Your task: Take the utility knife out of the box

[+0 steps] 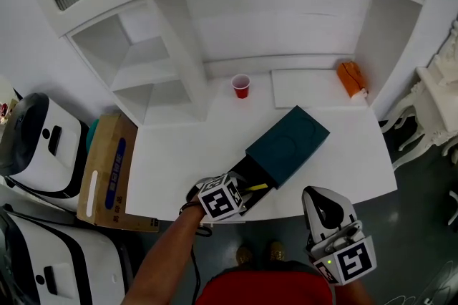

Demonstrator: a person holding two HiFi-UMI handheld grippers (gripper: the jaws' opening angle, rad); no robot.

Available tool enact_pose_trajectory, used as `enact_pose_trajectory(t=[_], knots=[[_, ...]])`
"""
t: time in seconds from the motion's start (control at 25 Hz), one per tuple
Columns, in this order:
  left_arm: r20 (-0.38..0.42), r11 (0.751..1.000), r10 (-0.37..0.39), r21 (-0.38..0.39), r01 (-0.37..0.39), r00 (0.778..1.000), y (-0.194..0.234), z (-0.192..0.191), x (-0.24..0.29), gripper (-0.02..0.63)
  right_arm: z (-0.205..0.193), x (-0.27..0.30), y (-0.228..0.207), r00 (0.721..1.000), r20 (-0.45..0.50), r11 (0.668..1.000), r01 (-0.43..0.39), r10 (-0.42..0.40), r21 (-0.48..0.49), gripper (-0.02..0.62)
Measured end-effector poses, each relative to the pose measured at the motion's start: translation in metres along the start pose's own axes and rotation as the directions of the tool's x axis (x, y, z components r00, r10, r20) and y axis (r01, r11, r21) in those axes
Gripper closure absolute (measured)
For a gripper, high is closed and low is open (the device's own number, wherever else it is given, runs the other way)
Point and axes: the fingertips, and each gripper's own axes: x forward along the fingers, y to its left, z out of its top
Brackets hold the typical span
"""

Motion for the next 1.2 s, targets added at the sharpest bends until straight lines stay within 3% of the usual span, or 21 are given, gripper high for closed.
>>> enact_pose_trajectory(t=[0.16, 0.24, 0.32, 0.4, 0.52, 0.64, 0.76, 0.88, 1.0, 1.2], knots=[[0.132, 0.992, 0.108, -0.073, -0.099, 0.985, 0.008, 0.012, -0.028, 0.518, -0.002, 0.001, 0.004, 1.0, 0.0, 1.0, -0.014, 0.014, 0.005, 0.594], [0.213, 0.982, 0.169, -0.117, -0.147, 0.962, 0.012, 0.023, -0.046, 0.518, -0.003, 0.003, 0.007, 1.0, 0.003, 1.0, -0.026, 0.026, 0.008, 0.594], [0.308, 0.968, 0.233, -0.168, -0.188, 0.922, 0.014, 0.037, -0.068, 0.518, -0.003, 0.006, 0.01, 0.999, 0.007, 0.999, -0.037, 0.037, 0.014, 0.594], [0.409, 0.948, 0.303, -0.225, -0.226, 0.861, 0.015, 0.053, -0.094, 0.518, -0.002, 0.008, 0.012, 0.999, 0.011, 0.999, -0.047, 0.047, 0.021, 0.594], [0.546, 0.911, 0.404, -0.308, -0.273, 0.734, 0.012, 0.074, -0.133, 0.518, -0.001, 0.011, 0.017, 0.998, 0.021, 0.998, -0.06, 0.06, 0.028, 0.594], [0.63, 0.879, 0.475, -0.379, -0.29, 0.615, 0.003, 0.09, -0.163, 0.517, -0.001, 0.013, 0.021, 0.997, 0.027, 0.997, -0.073, 0.072, 0.034, 0.594], [0.67, 0.849, 0.526, -0.447, -0.282, 0.524, -0.007, 0.099, -0.185, 0.518, 0.001, 0.015, 0.024, 0.996, 0.036, 0.996, -0.081, 0.08, 0.036, 0.594], [0.686, 0.819, 0.573, -0.492, -0.295, 0.447, -0.014, 0.102, -0.201, 0.518, 0.002, 0.016, 0.025, 0.995, 0.048, 0.995, -0.085, 0.083, 0.044, 0.594], [0.686, 0.799, 0.601, -0.51, -0.318, 0.409, -0.022, 0.104, -0.21, 0.518, 0.004, 0.016, 0.025, 0.995, 0.053, 0.995, -0.084, 0.081, 0.057, 0.594], [0.688, 0.801, 0.598, -0.496, -0.334, 0.412, -0.029, 0.107, -0.211, 0.518, 0.001, 0.015, 0.026, 0.996, 0.046, 0.995, -0.077, 0.074, 0.063, 0.594]])
